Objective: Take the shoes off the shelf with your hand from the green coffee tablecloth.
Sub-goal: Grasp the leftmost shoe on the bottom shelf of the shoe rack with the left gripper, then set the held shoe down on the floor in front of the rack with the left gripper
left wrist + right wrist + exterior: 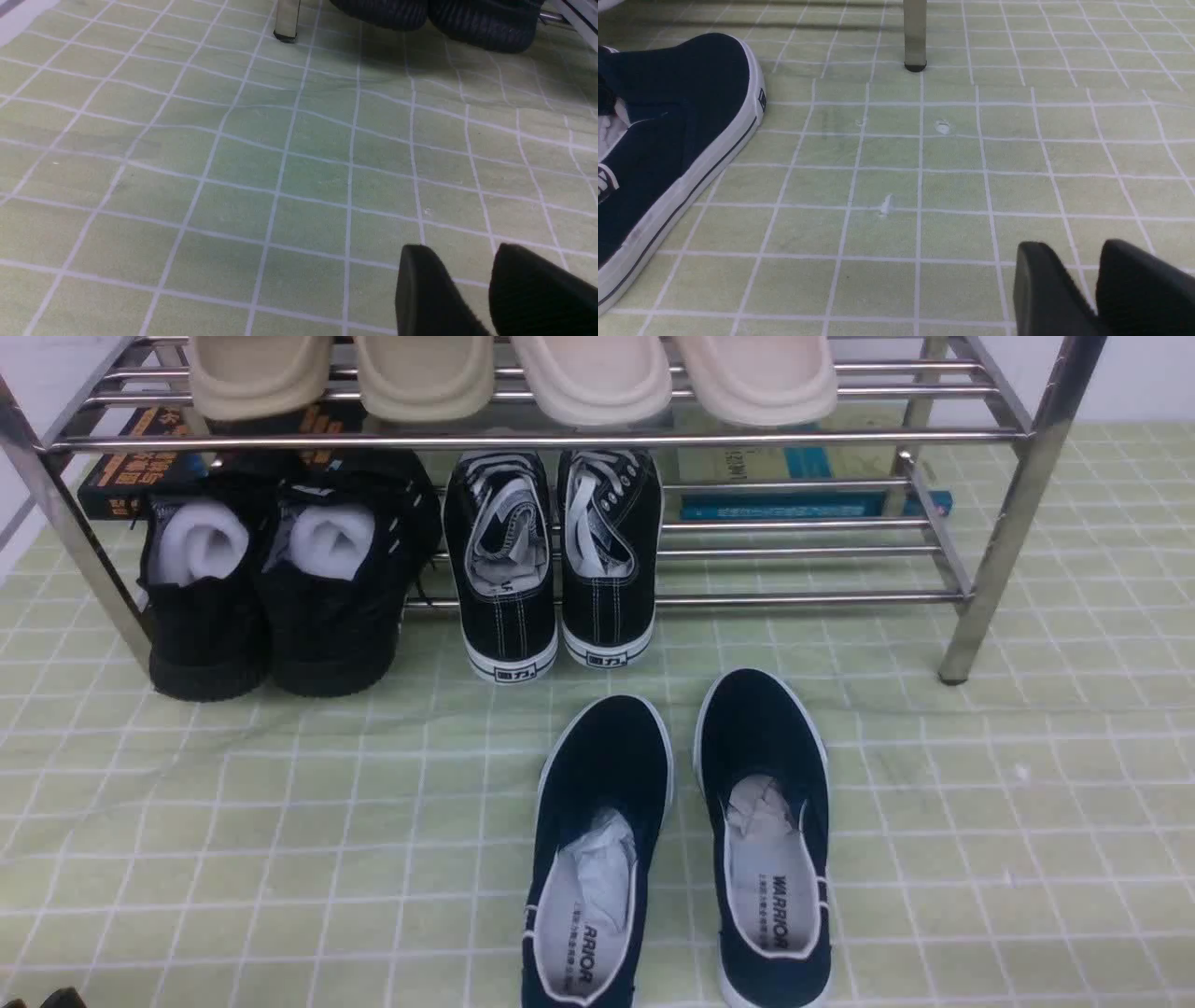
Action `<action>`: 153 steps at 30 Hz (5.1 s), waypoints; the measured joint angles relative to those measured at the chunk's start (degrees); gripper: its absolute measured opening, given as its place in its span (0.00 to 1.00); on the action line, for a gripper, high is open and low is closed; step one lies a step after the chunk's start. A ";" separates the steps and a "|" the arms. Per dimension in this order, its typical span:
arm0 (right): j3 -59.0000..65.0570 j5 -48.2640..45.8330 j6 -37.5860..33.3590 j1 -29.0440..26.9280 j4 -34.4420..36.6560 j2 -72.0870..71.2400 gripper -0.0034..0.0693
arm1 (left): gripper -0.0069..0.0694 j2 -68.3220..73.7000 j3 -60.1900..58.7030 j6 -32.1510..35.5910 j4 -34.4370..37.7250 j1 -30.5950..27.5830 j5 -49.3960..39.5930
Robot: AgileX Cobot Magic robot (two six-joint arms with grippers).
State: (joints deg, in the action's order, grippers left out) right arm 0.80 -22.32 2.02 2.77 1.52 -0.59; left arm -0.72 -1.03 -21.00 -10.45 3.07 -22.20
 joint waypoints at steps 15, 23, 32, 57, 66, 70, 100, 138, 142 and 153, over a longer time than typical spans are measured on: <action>0.00 0.00 0.00 0.00 0.00 0.00 0.35 | 0.41 0.00 0.00 0.00 0.00 0.00 0.00; 0.00 0.00 0.00 0.00 0.00 0.00 0.36 | 0.41 0.00 0.00 0.00 0.00 0.00 0.00; 0.00 0.00 0.00 0.00 0.00 0.00 0.37 | 0.41 0.00 0.00 0.00 0.00 0.00 0.00; 0.00 0.00 0.00 0.00 0.00 0.00 0.37 | 0.41 0.00 -0.19 -32.93 33.72 0.00 1.75; 0.00 0.00 0.00 0.00 0.00 0.00 0.37 | 0.23 11.24 25.00 -18.63 25.70 0.00 -2.94; 0.00 0.00 0.00 0.00 0.00 0.00 0.37 | 0.12 28.92 35.46 -14.19 15.30 0.00 -17.16; 0.00 0.00 0.14 0.00 0.00 0.00 0.37 | 0.53 93.64 83.72 -13.40 -9.42 0.00 -27.45; 0.00 0.00 0.14 0.00 0.00 0.00 0.37 | 0.10 94.59 83.71 -12.22 -14.27 0.06 -26.56; 0.00 0.00 0.14 0.00 0.00 0.00 0.37 | 0.10 88.69 83.71 -9.99 -12.61 0.06 -35.07; 0.00 0.00 0.14 0.00 0.00 0.00 0.37 | 0.11 71.16 81.53 -3.28 -6.65 0.06 -48.56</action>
State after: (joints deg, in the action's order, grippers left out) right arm 0.80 -22.32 2.16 2.77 1.52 -0.59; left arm 70.44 80.50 -24.28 -17.10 3.13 -70.76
